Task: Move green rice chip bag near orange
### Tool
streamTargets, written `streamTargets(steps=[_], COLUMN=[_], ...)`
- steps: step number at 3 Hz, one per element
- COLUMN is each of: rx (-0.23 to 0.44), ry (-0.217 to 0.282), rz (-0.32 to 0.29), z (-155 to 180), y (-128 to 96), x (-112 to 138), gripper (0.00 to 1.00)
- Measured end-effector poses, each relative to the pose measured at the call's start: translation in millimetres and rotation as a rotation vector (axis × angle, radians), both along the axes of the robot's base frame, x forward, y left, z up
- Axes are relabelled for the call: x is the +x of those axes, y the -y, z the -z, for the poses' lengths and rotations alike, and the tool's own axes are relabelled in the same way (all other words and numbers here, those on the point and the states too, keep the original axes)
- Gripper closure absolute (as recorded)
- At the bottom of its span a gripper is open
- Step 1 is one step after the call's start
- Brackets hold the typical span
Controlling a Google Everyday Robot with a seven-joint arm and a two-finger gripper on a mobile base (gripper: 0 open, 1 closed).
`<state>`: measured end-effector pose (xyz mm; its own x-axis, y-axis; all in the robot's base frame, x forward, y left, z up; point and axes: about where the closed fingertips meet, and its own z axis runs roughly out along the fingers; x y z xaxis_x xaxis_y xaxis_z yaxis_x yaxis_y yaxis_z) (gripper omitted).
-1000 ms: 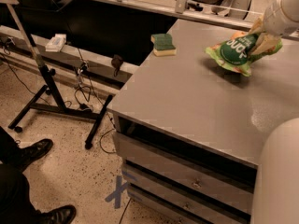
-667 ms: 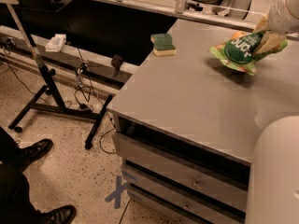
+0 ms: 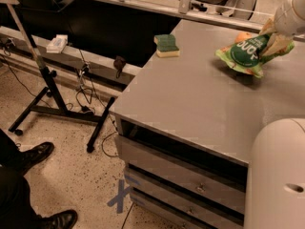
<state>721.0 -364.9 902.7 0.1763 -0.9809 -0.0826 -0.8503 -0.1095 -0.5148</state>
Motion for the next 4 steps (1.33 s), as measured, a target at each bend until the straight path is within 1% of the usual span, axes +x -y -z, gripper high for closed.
streamTargets(steps=[2, 3, 4], rx=[0.01, 0.008, 0.013], ry=[-0.014, -0.015, -0.01], rz=[-0.004, -0.003, 0.0], z=[7.3, 7.2, 4.0], y=[-0.9, 0.4, 2.2], x=[1.9, 1.6, -0.4], gripper=[0.13, 0.0, 0.0])
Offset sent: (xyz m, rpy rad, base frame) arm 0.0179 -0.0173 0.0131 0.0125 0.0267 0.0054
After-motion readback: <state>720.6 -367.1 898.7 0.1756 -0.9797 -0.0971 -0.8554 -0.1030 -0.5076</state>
